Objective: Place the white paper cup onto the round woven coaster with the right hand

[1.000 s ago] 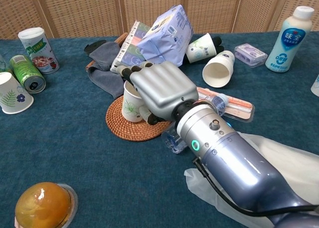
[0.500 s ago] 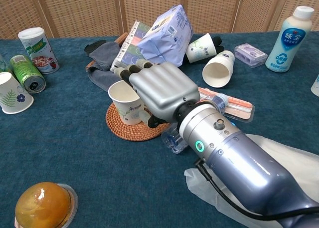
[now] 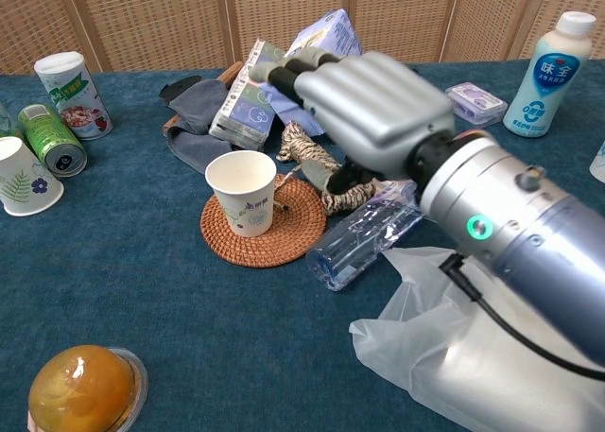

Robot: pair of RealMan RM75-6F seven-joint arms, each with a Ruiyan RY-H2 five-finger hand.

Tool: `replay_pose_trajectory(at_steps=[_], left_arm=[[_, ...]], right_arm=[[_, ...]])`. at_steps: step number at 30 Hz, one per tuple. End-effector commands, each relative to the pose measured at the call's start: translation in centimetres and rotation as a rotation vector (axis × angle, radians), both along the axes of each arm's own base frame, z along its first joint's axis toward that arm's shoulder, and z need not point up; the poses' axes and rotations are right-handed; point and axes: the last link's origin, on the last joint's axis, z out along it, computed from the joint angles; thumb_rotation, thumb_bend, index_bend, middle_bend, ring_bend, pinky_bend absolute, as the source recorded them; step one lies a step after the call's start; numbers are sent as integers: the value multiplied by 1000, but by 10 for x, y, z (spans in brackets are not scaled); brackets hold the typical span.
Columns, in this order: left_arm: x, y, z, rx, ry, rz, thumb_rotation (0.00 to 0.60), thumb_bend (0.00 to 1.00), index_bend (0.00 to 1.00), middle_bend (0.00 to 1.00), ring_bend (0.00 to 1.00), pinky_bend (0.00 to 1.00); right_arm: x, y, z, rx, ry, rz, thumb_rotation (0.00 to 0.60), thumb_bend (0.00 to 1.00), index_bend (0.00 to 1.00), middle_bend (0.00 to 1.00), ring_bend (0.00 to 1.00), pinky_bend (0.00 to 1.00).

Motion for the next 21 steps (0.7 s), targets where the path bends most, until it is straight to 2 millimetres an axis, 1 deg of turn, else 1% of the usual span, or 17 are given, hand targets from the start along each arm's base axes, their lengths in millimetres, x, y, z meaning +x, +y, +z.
replay_pose_trajectory(at_steps=[1, 4, 7, 11, 16, 21], left_arm=[[0, 0, 0, 0, 2, 0, 600, 350, 0, 0, 0, 0], [1, 0, -2, -3, 5, 0, 600, 350, 0, 0, 0, 0], [1, -1, -3, -5, 9, 1, 600, 350, 0, 0, 0, 0], [1, 0, -6, -11, 17, 1, 600, 350, 0, 0, 0, 0], [2, 0, -8, -18, 25, 1, 600, 350, 0, 0, 0, 0], [2, -1, -11, -23, 31, 4, 600, 350, 0, 0, 0, 0]], right_arm=[[-13, 1, 27, -30, -53, 26, 600, 447, 0, 0, 0, 236], [-29, -4, 48, -62, -84, 34, 600, 442, 0, 0, 0, 236], [-50, -9, 70, -98, -120, 12, 600, 424, 0, 0, 0, 235], [-84, -14, 99, -146, -172, -52, 600, 401, 0, 0, 0, 236], [-128, -20, 129, -171, -168, -120, 600, 362, 0, 0, 0, 235], [-165, -16, 153, -144, -188, -181, 600, 335, 0, 0, 0, 235]])
